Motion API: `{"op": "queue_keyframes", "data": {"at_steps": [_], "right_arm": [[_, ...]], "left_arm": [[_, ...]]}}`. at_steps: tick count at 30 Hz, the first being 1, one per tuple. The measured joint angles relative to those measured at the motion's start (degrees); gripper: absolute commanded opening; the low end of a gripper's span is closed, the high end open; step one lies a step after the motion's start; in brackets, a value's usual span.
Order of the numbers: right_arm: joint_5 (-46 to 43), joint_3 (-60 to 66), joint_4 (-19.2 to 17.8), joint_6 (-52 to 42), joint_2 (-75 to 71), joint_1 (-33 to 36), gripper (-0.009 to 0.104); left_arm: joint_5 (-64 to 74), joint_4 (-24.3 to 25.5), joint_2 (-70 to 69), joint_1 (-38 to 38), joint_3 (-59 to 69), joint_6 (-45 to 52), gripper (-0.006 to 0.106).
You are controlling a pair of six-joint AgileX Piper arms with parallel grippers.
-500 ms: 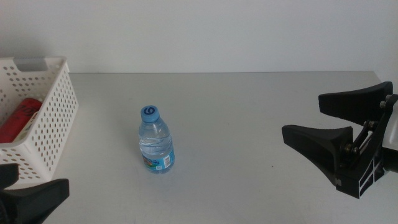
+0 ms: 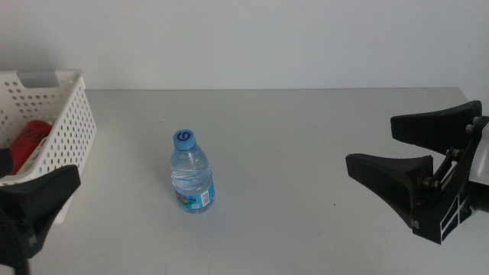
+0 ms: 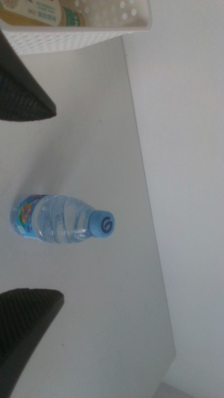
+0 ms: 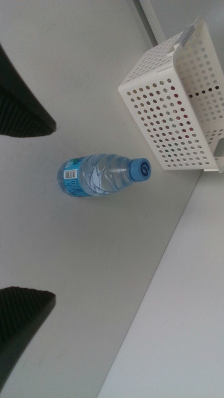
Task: Use arms to grab the bottles and put them into the dustbin to the left of the table.
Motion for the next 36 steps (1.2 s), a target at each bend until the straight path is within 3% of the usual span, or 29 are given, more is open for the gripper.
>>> {"op": "queue_keyframes", "data": {"at_steps": [5, 10, 14, 20, 23, 27, 36], "right_arm": [[0.00, 0.00, 0.00, 0.00, 0.00, 0.00, 0.061], [0.00, 0.00, 0.00, 0.00, 0.00, 0.00, 0.061], [0.00, 0.00, 0.00, 0.00, 0.00, 0.00, 0.061], [0.00, 0.00, 0.04, 0.00, 0.00, 0.00, 0.061], [0.00, 0.00, 0.04, 0.00, 0.00, 0.00, 0.061], [0.00, 0.00, 0.04, 0.00, 0.00, 0.00, 0.061], [0.00, 0.00, 0.04, 0.00, 0.05, 0.00, 0.061]], "left_arm": [[-7.55, -3.38, 0.13, 0.00, 8.11, 4.45, 0.090], [-16.88, -13.02, 0.17, -0.84, 15.65, 13.59, 0.090], [-23.13, -18.49, 0.17, -6.19, 18.38, 20.59, 0.090], [-34.07, -20.30, 2.91, -16.37, 21.01, 23.09, 0.090], [-38.32, -23.59, 5.95, -19.70, 21.16, 23.14, 0.090], [-42.57, -25.95, 8.10, -20.98, 21.16, 23.14, 0.090], [-45.82, -25.81, 8.33, -20.98, 21.16, 24.68, 0.090]]}}
